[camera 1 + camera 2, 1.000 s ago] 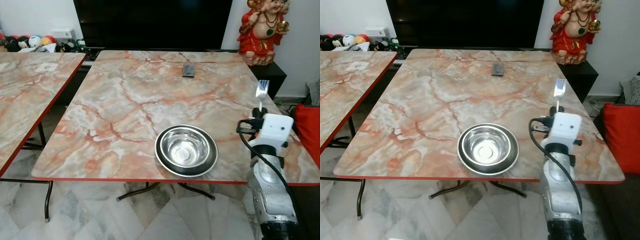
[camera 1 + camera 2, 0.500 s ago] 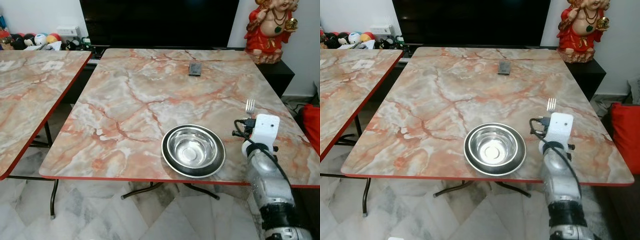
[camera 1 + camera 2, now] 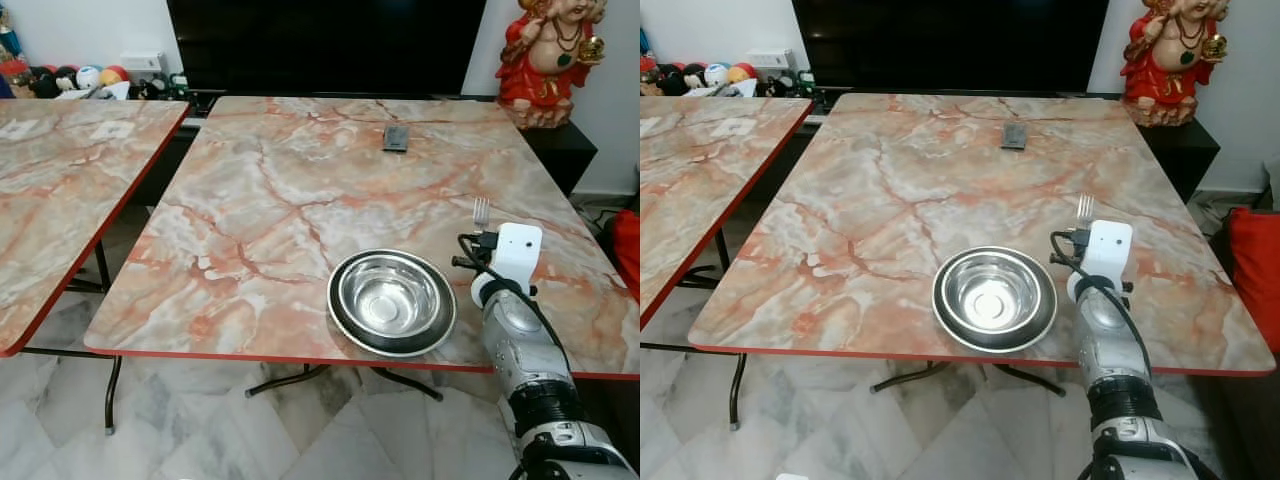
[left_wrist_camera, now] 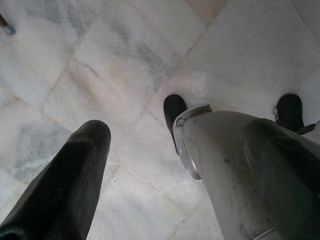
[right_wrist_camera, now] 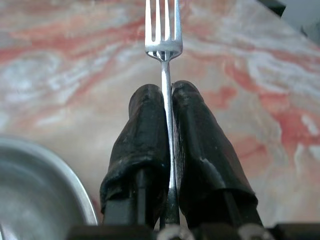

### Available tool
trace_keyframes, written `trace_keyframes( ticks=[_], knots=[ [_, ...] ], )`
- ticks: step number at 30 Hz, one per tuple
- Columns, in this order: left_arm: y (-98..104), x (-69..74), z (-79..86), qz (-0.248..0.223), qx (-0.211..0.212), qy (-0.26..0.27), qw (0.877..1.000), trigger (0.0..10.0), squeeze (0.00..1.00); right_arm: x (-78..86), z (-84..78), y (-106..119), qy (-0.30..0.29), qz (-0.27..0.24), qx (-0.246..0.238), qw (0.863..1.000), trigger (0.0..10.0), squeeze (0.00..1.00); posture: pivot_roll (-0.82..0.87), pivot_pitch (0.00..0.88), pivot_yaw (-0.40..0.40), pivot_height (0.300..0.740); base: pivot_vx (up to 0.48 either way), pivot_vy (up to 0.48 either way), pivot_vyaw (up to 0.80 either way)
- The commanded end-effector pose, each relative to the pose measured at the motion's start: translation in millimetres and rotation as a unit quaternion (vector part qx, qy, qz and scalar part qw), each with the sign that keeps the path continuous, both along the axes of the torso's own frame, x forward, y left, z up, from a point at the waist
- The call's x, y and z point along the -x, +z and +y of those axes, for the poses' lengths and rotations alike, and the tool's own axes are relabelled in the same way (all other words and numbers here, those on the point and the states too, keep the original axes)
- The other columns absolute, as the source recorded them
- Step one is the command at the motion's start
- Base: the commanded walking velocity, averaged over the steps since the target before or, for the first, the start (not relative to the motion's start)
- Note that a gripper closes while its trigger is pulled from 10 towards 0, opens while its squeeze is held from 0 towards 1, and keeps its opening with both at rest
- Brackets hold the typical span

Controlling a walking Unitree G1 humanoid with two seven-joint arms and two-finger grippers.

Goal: Setting the table

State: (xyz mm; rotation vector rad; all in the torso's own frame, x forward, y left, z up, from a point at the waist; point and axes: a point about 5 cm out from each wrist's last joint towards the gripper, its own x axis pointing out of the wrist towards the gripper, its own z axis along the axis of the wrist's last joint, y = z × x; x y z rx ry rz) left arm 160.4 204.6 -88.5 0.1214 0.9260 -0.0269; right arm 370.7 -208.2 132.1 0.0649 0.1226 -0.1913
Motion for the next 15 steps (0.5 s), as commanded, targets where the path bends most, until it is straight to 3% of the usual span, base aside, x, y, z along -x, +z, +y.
trace_keyframes(
  ticks=[1, 7, 15],
  knots=[
    [-4.0, 9.4, 2.5, 0.022, -0.001, 0.0, 1.0, 10.0, 0.0, 1.0, -4.2, -4.1, -0.002, 0.007, 0.002, 1.0, 10.0, 0.0, -0.03, 0.101, 0.029, 0.74, 0.0, 0.0, 0.0],
    [-3.9, 9.7, 3.1, 0.021, -0.003, -0.003, 1.0, 10.0, 0.0, 1.8, -11.5, -12.6, -0.005, 0.024, 0.021, 0.999, 10.0, 0.0, -0.03, 0.101, 0.031, 0.74, 0.0, 0.0, 0.0],
    [-3.7, 9.9, 4.7, 0.021, -0.005, -0.003, 1.0, 10.0, 0.0, 3.1, -6.0, -21.0, 0.004, 0.027, 0.018, 0.999, 10.0, 0.0, -0.02, 0.111, 0.035, 0.74, 0.0, 0.0, 0.0]
  ],
)
